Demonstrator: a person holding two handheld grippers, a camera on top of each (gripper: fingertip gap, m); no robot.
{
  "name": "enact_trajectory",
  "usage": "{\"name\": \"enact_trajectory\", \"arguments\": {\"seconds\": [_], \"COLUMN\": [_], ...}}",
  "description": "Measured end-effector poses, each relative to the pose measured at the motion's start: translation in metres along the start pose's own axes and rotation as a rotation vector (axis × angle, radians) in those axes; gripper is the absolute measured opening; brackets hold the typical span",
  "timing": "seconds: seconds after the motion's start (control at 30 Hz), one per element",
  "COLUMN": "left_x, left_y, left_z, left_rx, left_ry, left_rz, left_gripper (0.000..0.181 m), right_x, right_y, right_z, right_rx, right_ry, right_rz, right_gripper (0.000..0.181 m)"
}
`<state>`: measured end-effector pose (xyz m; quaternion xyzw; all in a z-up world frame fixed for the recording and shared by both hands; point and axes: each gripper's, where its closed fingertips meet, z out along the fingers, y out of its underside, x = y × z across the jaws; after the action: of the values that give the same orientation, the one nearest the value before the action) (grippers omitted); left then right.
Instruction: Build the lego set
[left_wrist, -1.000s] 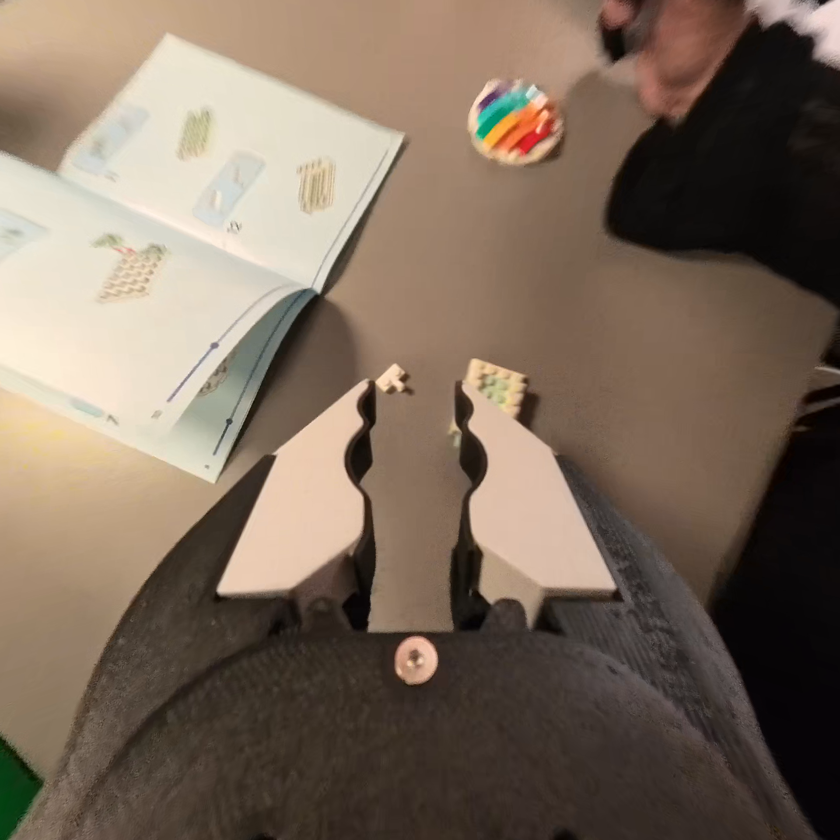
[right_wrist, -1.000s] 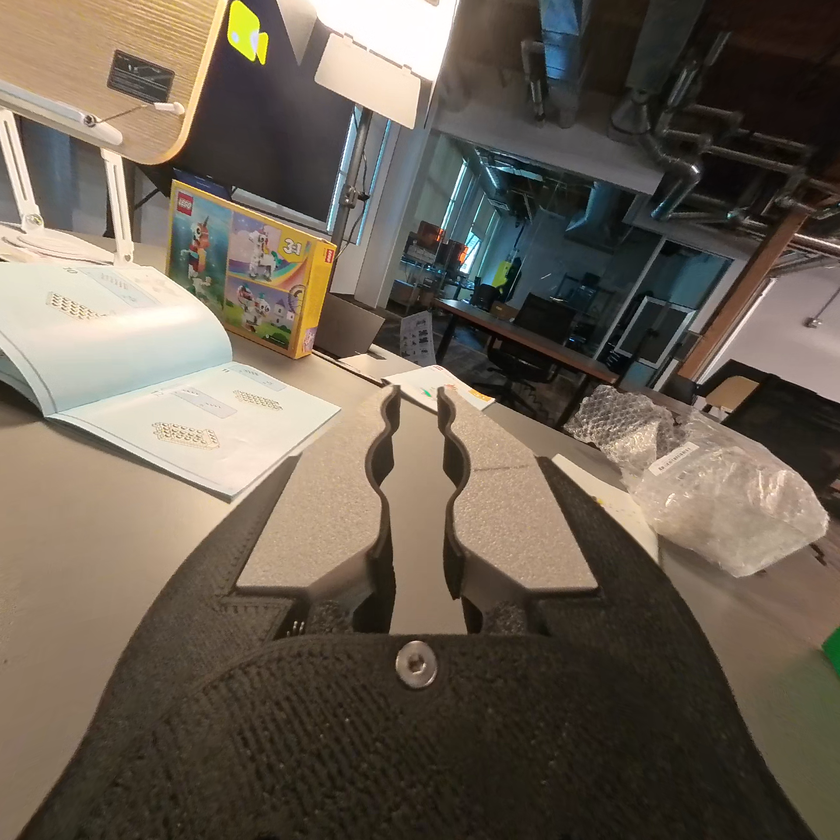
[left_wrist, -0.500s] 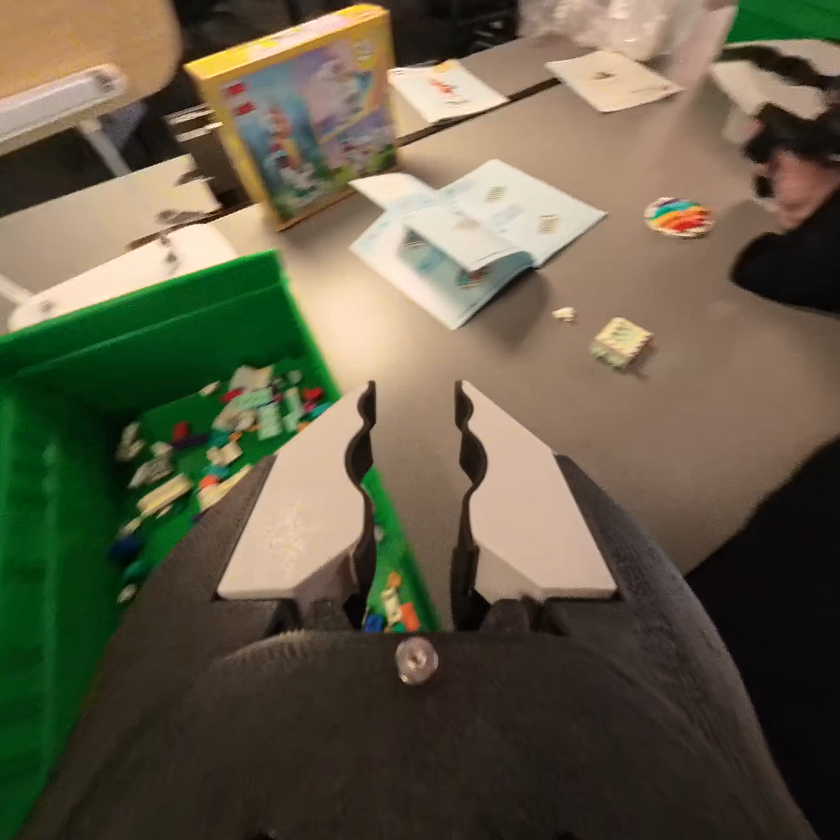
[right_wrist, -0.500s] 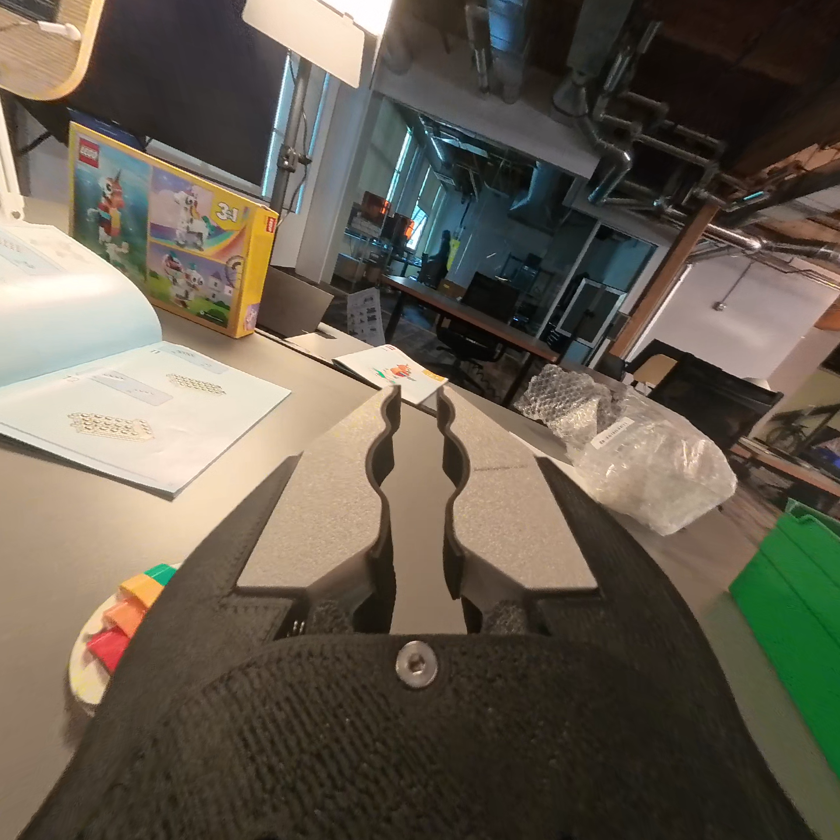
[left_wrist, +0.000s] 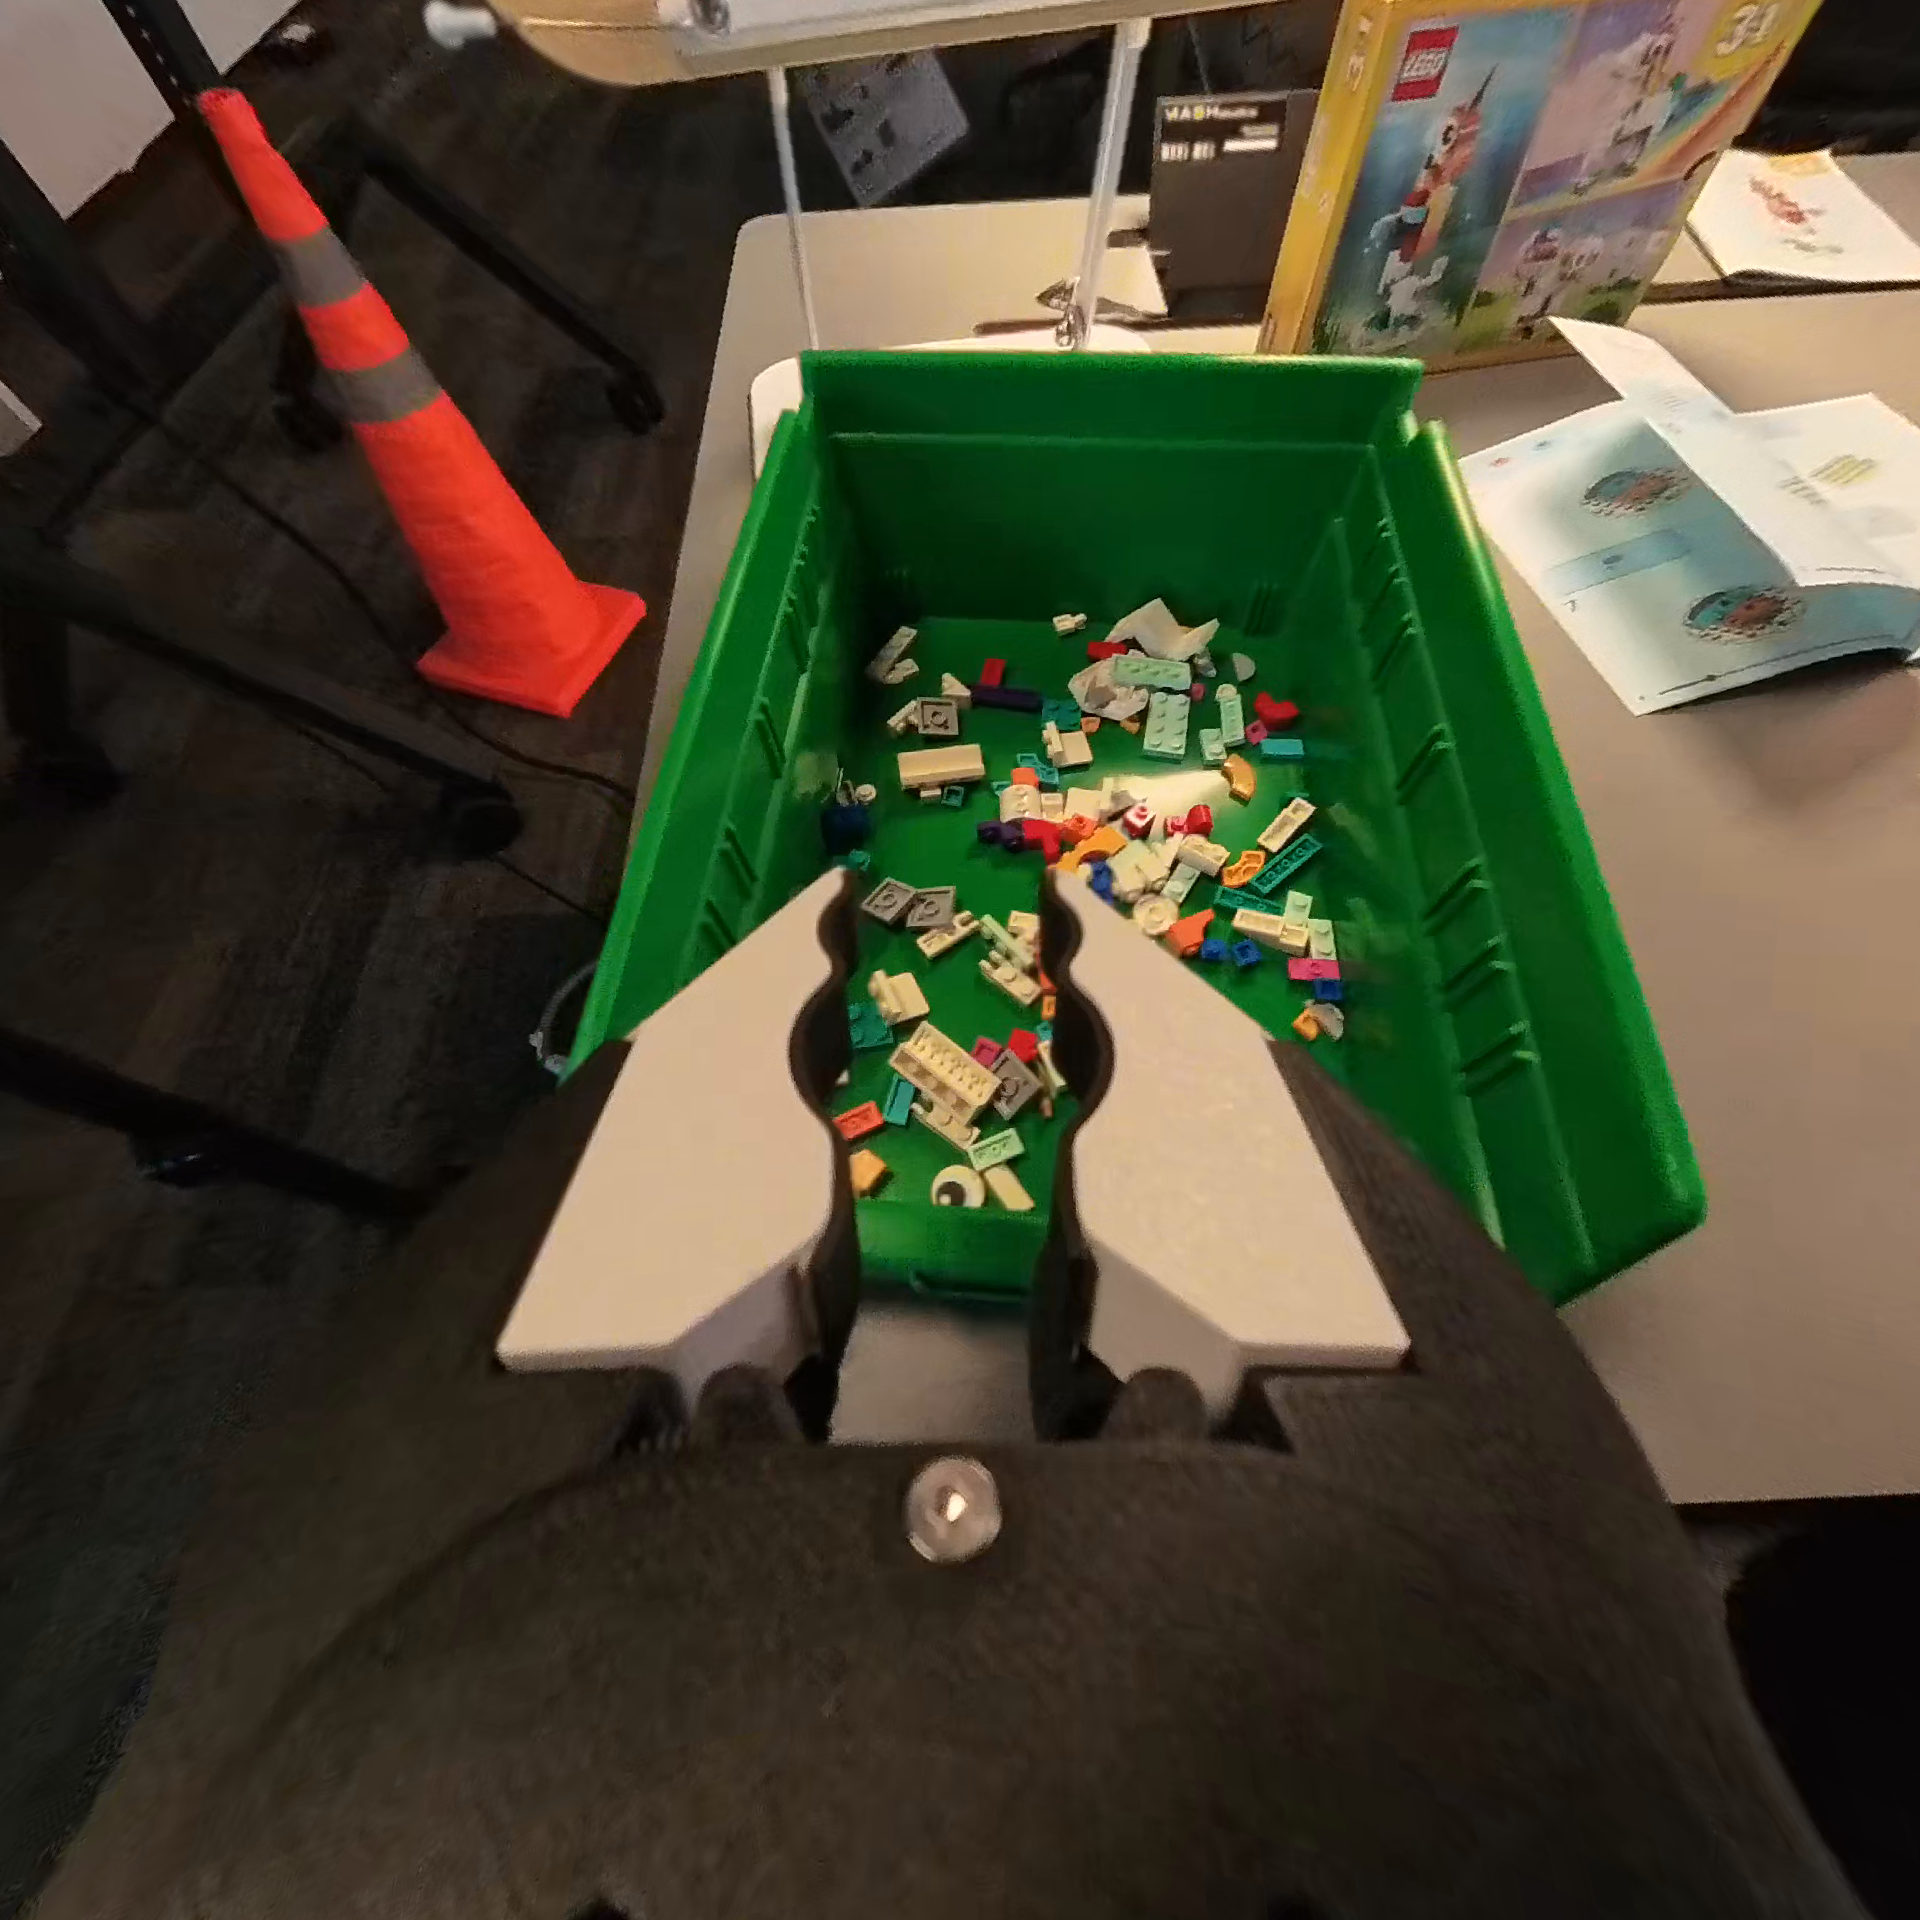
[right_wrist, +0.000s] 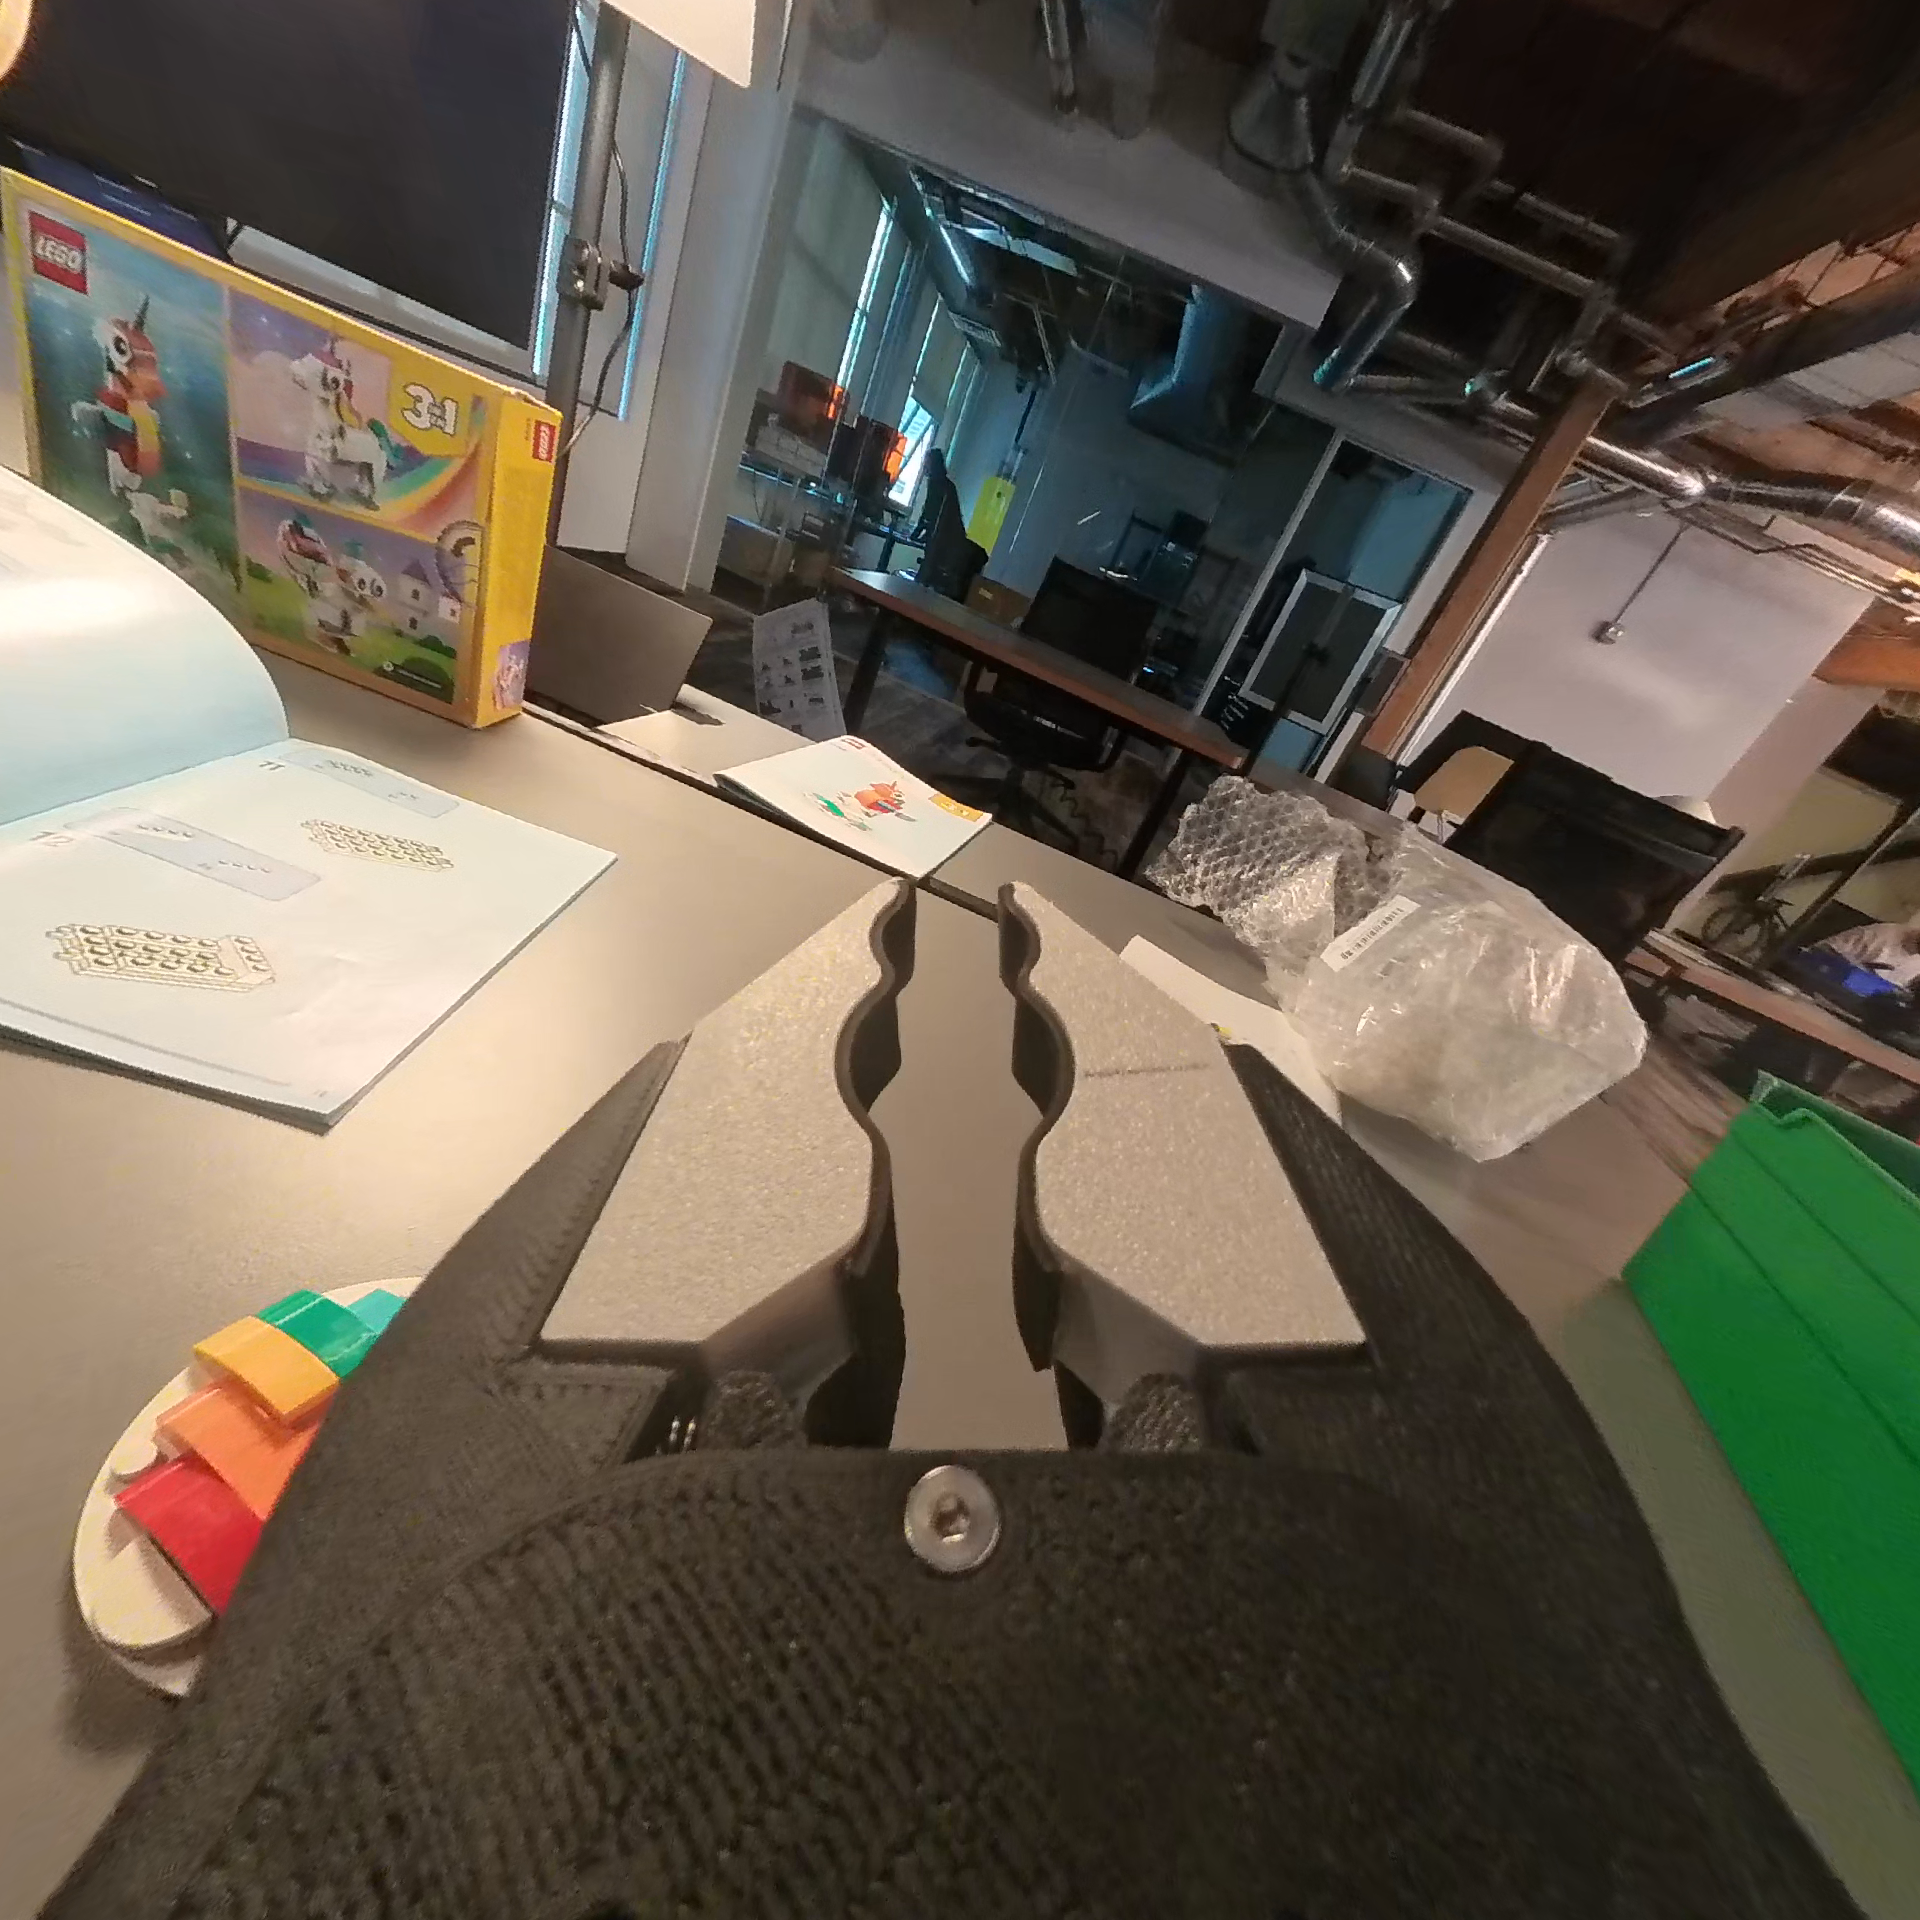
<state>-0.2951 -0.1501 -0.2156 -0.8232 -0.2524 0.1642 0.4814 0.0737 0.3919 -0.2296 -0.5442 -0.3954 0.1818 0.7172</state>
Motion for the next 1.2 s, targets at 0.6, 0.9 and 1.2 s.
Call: {"name": "enact_trajectory", "arguments": {"seconds": [0.6,0.9,1.2], "left_x": [0.001,-0.003,-0.025], "left_y": [0.016,0.013,0.006], "left_z": [0.011,0.007,-0.007], "left_rx": [-0.028,-0.013,0.018], "left_ry": [0.018,0.006,-0.060], "left_rz": [0.001,0.002,-0.029], "left_gripper": [0.035,0.034,0.034], "right_x": [-0.002,0.000,0.000], "right_y": [0.003,0.002,0.002], "right_z": [0.002,0.002,0.002], "right_rx": [-0.022,-0.019,-0.017], "right_ry": [0.002,0.009,0.009], "right_rz": [-0.027,-0.022,-0.020], "right_gripper": [0.015,0.015,0.015]}}
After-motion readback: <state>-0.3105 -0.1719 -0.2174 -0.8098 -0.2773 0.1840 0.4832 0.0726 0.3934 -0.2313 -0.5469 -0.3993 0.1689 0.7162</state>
